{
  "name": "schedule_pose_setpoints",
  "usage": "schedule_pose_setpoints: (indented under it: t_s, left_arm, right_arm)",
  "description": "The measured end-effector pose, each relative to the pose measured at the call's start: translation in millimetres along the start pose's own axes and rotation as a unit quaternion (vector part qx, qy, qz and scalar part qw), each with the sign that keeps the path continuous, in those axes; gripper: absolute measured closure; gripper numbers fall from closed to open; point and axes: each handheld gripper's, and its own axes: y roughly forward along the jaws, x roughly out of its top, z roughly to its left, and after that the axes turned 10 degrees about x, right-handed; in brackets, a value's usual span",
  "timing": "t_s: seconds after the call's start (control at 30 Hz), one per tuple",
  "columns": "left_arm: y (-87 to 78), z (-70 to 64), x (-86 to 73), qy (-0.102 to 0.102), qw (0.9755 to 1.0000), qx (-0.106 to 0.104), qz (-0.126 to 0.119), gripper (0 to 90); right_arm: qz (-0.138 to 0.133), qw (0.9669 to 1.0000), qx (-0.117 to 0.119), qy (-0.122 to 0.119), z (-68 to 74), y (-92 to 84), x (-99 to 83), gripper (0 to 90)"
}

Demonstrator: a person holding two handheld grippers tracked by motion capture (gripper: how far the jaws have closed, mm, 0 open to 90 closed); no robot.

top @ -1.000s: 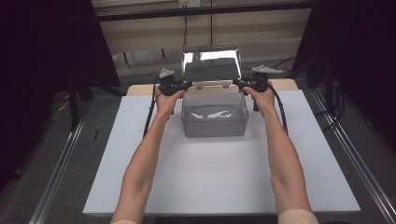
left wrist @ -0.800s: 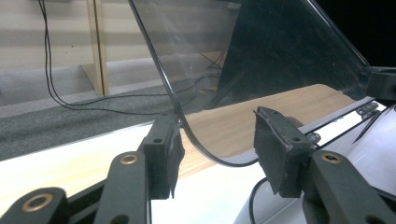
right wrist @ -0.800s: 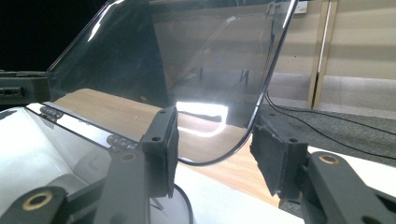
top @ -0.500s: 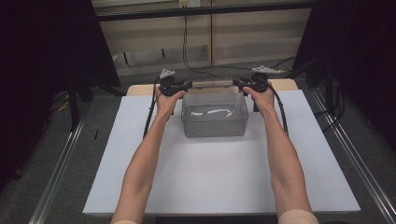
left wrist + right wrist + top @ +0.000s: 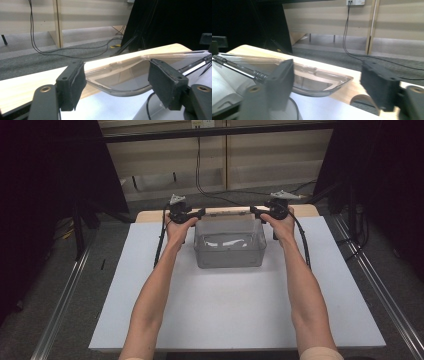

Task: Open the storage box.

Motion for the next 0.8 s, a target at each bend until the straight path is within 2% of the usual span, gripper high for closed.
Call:
schedule_pose_setpoints:
  t_s: [0.07,0.17,0.27,0.33,0.43,0.53,0.67,0.8]
  left_arm:
    - [-2.8,-0.9,1.3,0.013,0.9999,0.004,0.000,28.0]
    - [-7.0,-4.4,-0.4,0.012,0.9999,0.001,-0.004,23.4]
    - [-10.5,-7.2,-2.4,0.027,0.9996,0.008,-0.005,19.9]
    - [-12.8,-6.6,-2.6,0.026,0.9996,0.007,-0.011,17.4]
    - [-16.2,-6.5,-0.6,0.016,0.9997,-0.008,-0.017,17.4]
    - [-20.5,-7.1,2.1,0.028,0.9994,-0.006,-0.020,14.8]
    - [-26.0,-9.7,5.1,0.025,0.9993,-0.006,-0.027,10.0]
    - [-33.8,-14.8,7.0,0.024,0.9989,-0.009,-0.040,7.9]
  right_arm:
    - [0.005,0.9999,0.001,-0.009,2.1,-2.1,2.0,21.3]
    - [0.002,1.0000,-0.004,-0.008,4.2,-4.8,4.0,17.9]
    - [-0.006,0.9998,-0.013,-0.011,7.2,-8.6,7.4,12.7]
    - [-0.021,0.9997,-0.012,-0.003,9.6,-12.6,11.4,11.8]
    - [-0.019,0.9997,-0.013,-0.005,14.0,-14.8,12.9,7.0]
    - [-0.013,0.9996,-0.014,-0.019,18.2,-15.8,11.9,6.6]
    - [-0.030,0.9995,-0.007,-0.009,23.1,-17.3,12.2,2.4]
    - [-0.026,0.9993,-0.008,-0.024,30.3,-19.2,9.5,2.2]
